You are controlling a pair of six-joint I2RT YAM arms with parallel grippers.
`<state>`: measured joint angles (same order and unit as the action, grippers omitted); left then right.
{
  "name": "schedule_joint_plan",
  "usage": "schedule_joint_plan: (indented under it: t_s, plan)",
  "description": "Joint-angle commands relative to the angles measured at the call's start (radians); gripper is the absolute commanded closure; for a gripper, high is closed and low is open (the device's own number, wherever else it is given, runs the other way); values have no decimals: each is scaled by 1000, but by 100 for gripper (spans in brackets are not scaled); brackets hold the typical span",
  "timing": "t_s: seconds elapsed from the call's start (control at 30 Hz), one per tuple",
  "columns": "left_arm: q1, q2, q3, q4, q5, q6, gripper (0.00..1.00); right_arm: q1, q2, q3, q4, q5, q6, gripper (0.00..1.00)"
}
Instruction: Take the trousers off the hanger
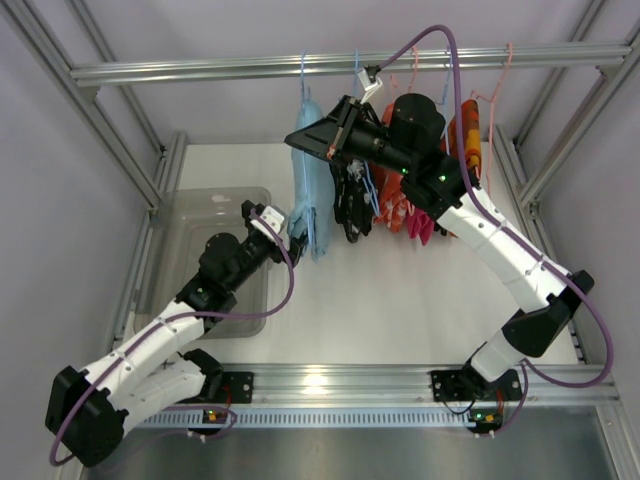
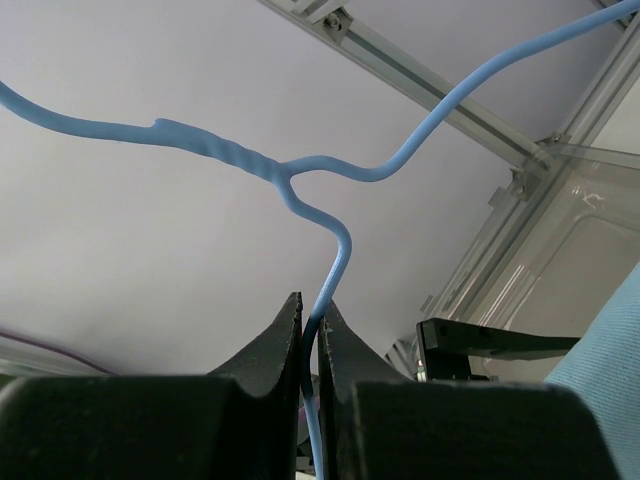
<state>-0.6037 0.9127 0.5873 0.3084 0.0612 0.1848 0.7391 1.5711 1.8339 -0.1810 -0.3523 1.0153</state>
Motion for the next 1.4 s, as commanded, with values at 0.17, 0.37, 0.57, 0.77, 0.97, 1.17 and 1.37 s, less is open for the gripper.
schedule_joint_plan:
  t_s: [0.17, 0.37, 0.57, 0.77, 0.97, 1.17, 1.37]
  plan:
    - [1, 18, 37, 26, -50, -15, 1, -9, -42, 93, 184, 13, -12, 100]
    - [1, 43, 52, 26, -49, -56, 1, -4, -39, 93, 183, 18, -11, 100]
    - [-1, 41, 49, 24, -12, -77, 1, -3, -37, 91, 184, 19, -15, 100]
    - [-7, 40, 48, 6, 14, -82, 1, -4, -37, 91, 186, 19, -21, 100]
    - [-11, 38, 46, -5, 26, -82, 1, -6, -39, 91, 186, 19, -23, 100]
    - [-24, 40, 51, -15, -44, -77, 1, -4, -36, 93, 184, 24, -12, 100]
    - [-38, 94, 109, -57, -239, -102, 1, 3, -36, 84, 183, 21, 0, 100]
